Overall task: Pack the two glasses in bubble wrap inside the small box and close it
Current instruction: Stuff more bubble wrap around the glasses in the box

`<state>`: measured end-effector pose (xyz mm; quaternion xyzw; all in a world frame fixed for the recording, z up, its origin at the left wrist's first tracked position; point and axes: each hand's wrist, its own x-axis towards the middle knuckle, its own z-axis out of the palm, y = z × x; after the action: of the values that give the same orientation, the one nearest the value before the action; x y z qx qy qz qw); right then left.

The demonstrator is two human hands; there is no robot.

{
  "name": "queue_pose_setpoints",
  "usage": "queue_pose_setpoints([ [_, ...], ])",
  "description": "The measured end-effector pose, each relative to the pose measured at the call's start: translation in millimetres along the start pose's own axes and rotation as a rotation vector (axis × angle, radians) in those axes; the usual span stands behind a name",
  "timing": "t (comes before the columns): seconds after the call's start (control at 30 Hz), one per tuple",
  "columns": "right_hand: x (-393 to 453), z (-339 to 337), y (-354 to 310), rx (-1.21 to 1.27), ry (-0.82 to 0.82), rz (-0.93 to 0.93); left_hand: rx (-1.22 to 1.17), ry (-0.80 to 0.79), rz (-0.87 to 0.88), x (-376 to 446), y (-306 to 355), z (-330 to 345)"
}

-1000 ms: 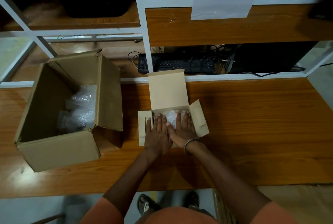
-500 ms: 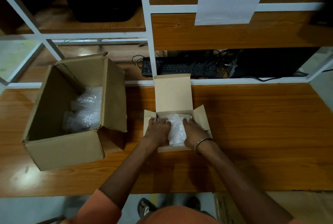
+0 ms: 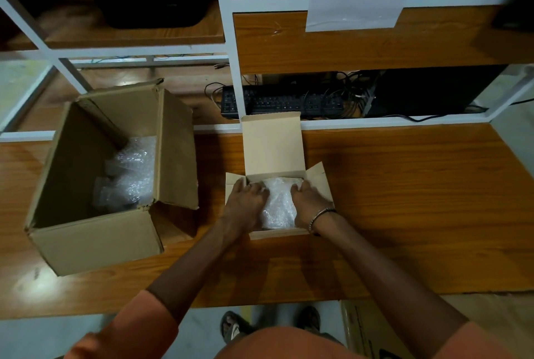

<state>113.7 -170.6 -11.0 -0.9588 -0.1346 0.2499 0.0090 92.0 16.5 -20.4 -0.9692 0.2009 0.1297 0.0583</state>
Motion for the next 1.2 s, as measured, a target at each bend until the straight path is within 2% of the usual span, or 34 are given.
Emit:
queue_pose_setpoints([
  [0.23,-6,6,-13,0.189,0.065,0.132,-0.047,0.046,-0.040,-5,12,12],
  [0.33,-11,12,-20,0.151,0.082,0.147,-0.093,0.060,-0.079,-7,15,13],
  [0.5,-15,8,-21,-0.026,0.082,0.096,-0.186,0.081,-0.122,-11,20,14],
  [0.77,-7,-30,-5,0.081,-0.003,0.032,-0.368,0.030,-0.063,-16,8,-7],
  [0.87,-4,-53,-12,0.113,0.048,0.021,-0.516,0.151,-0.120,-29,-1,-38],
  [1.0,0,-101,-45,0.268,0.175,-0.083,-0.600,0.473,-0.203,-62,-33,-85],
  [1.1,1,-139,-85,0.382,0.293,-0.171,-0.731,0.619,-0.271,-92,-65,-112],
  [1.2,-1,-165,-130,0.416,0.388,-0.267,-0.684,0.730,-0.336,-124,-104,-118],
])
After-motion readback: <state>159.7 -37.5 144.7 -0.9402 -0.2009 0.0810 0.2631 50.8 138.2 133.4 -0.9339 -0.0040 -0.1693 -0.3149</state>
